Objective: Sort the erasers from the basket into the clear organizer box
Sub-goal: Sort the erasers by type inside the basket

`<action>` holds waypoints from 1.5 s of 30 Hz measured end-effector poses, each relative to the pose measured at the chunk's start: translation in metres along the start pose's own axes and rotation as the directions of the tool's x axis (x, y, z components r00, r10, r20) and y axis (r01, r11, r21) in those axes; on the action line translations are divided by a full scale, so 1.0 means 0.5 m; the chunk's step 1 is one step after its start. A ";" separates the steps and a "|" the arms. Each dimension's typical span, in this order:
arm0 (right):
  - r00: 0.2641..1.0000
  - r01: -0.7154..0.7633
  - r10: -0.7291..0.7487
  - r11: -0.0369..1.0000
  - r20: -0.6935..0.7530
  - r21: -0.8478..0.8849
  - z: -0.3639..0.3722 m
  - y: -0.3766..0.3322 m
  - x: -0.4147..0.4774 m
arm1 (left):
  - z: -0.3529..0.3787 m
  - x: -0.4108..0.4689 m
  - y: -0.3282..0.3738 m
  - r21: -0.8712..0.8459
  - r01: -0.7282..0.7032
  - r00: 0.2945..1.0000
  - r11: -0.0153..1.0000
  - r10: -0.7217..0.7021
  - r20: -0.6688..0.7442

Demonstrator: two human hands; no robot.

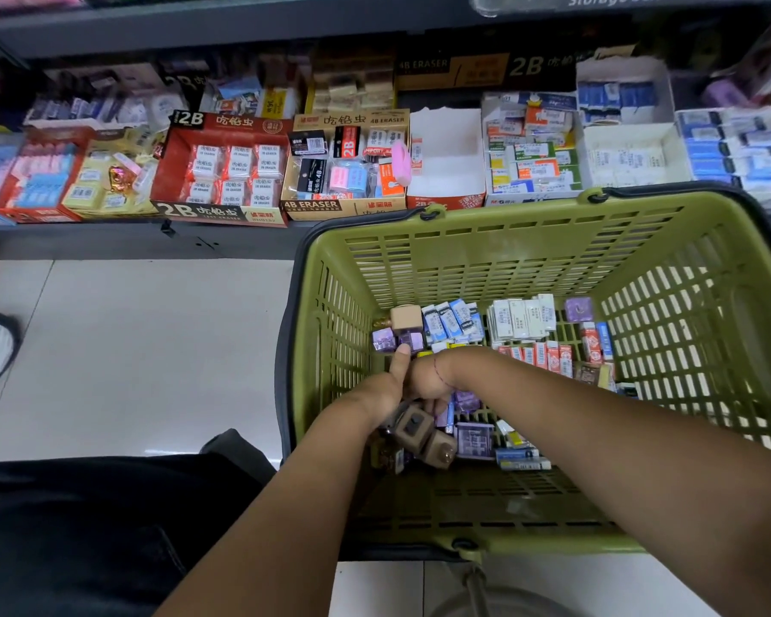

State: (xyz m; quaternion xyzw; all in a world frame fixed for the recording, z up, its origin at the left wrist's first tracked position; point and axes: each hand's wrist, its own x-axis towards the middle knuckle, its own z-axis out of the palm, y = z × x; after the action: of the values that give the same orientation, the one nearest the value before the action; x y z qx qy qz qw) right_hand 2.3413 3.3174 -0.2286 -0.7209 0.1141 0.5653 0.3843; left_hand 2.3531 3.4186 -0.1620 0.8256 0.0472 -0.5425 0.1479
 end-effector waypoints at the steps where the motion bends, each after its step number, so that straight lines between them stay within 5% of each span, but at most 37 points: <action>1: 1.000 0.005 -0.005 1.000 0.003 0.024 -0.003 0.001 -0.005 | -0.003 -0.006 0.003 0.011 -0.002 1.000 1.000 0.002 0.015; 9: 0.995 0.037 -0.063 0.948 0.075 0.315 0.029 0.035 -0.050 | -0.021 -0.031 0.000 0.080 0.056 0.982 0.995 -0.070 0.178; 16: 0.994 0.037 0.000 0.943 -0.113 0.330 0.073 0.031 -0.063 | -0.029 -0.027 0.001 0.083 0.107 0.983 0.991 -0.118 0.139; 21: 0.957 0.100 -0.081 0.994 -0.279 0.054 0.075 0.051 -0.067 | -0.026 -0.004 0.007 0.026 -0.005 1.000 1.000 0.005 -0.001; 26: 0.965 0.055 -0.086 0.990 -0.247 -0.133 0.078 0.041 -0.065 | -0.025 0.020 0.010 -0.074 -0.081 0.993 0.994 0.074 -0.089; 32: 0.939 0.221 -0.123 0.932 -0.323 0.289 0.030 0.072 -0.093 | -0.019 0.034 0.001 -0.095 -0.091 0.995 0.991 0.086 -0.053; 37: 0.939 0.302 -0.192 0.858 -0.287 0.416 -0.035 0.106 -0.138 | -0.009 0.051 -0.003 -0.076 -0.092 0.995 0.993 0.090 -0.037; 40: 0.889 0.347 -0.131 0.818 -0.438 0.459 -0.074 0.142 -0.169 | -0.007 0.060 0.003 -0.100 -0.108 0.993 0.989 0.104 -0.050; 45: 0.686 0.398 0.116 0.767 -0.719 0.504 -0.120 0.165 -0.163 | 0.023 0.068 0.022 -0.174 -0.227 0.964 0.958 0.195 -0.181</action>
State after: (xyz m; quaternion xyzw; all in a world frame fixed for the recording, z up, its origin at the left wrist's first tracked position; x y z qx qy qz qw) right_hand 2.3082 3.1983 -0.1863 -0.7184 0.3747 0.1349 0.5704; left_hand 2.3591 3.4020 -0.1953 0.8488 0.0229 -0.4477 0.2803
